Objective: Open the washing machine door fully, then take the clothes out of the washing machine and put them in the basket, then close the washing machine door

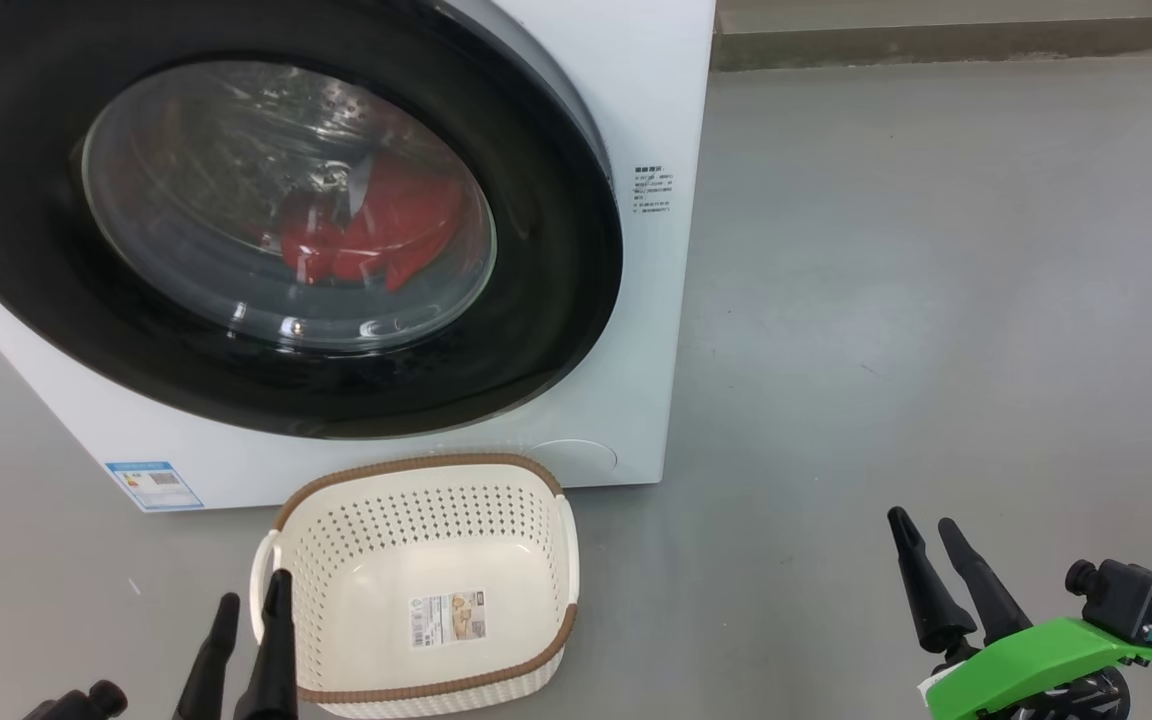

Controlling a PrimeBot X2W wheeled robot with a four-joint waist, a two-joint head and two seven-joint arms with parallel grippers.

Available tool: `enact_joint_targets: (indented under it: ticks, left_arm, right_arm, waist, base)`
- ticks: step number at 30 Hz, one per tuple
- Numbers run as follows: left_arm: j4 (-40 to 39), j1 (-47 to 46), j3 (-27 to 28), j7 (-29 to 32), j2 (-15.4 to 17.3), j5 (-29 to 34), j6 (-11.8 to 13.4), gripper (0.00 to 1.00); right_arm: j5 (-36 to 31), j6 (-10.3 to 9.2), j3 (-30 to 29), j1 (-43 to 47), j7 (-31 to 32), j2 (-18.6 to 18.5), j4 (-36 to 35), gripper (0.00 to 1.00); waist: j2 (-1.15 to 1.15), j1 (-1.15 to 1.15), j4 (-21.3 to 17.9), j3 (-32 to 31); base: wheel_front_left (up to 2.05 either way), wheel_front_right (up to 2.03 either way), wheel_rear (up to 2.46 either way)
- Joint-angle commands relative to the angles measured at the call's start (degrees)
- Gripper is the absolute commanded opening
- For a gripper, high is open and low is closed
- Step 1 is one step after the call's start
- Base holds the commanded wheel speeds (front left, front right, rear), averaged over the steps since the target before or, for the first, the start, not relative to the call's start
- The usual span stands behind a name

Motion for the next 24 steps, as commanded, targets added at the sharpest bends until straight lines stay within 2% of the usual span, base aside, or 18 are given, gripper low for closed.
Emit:
enact_joint_targets:
  ticks: [1, 24]
  left_arm:
    - [-2.0, -0.4, 1.0, -0.7, 1.1, 1.7, 0.4, 1.0]
    - [-3.7, 0.8, 1.4, -4.8, 1.3, 17.0, 0.7, 1.0]
  right_arm:
    - [-1.6, 0.03, 1.0, -1.1, -0.8, -1.1, -1.8, 1.0]
    - [-14.2, 0.03, 3.2, -0.6, -4.9, -2.4, -3.5, 1.0]
  waist:
    - [0.0, 0.0, 0.0, 0.0]
    - [0.0, 0.0, -0.1, 0.5]
  base:
    - [0.0, 0.0, 0.0]
    - [0.0, 0.0, 0.0]
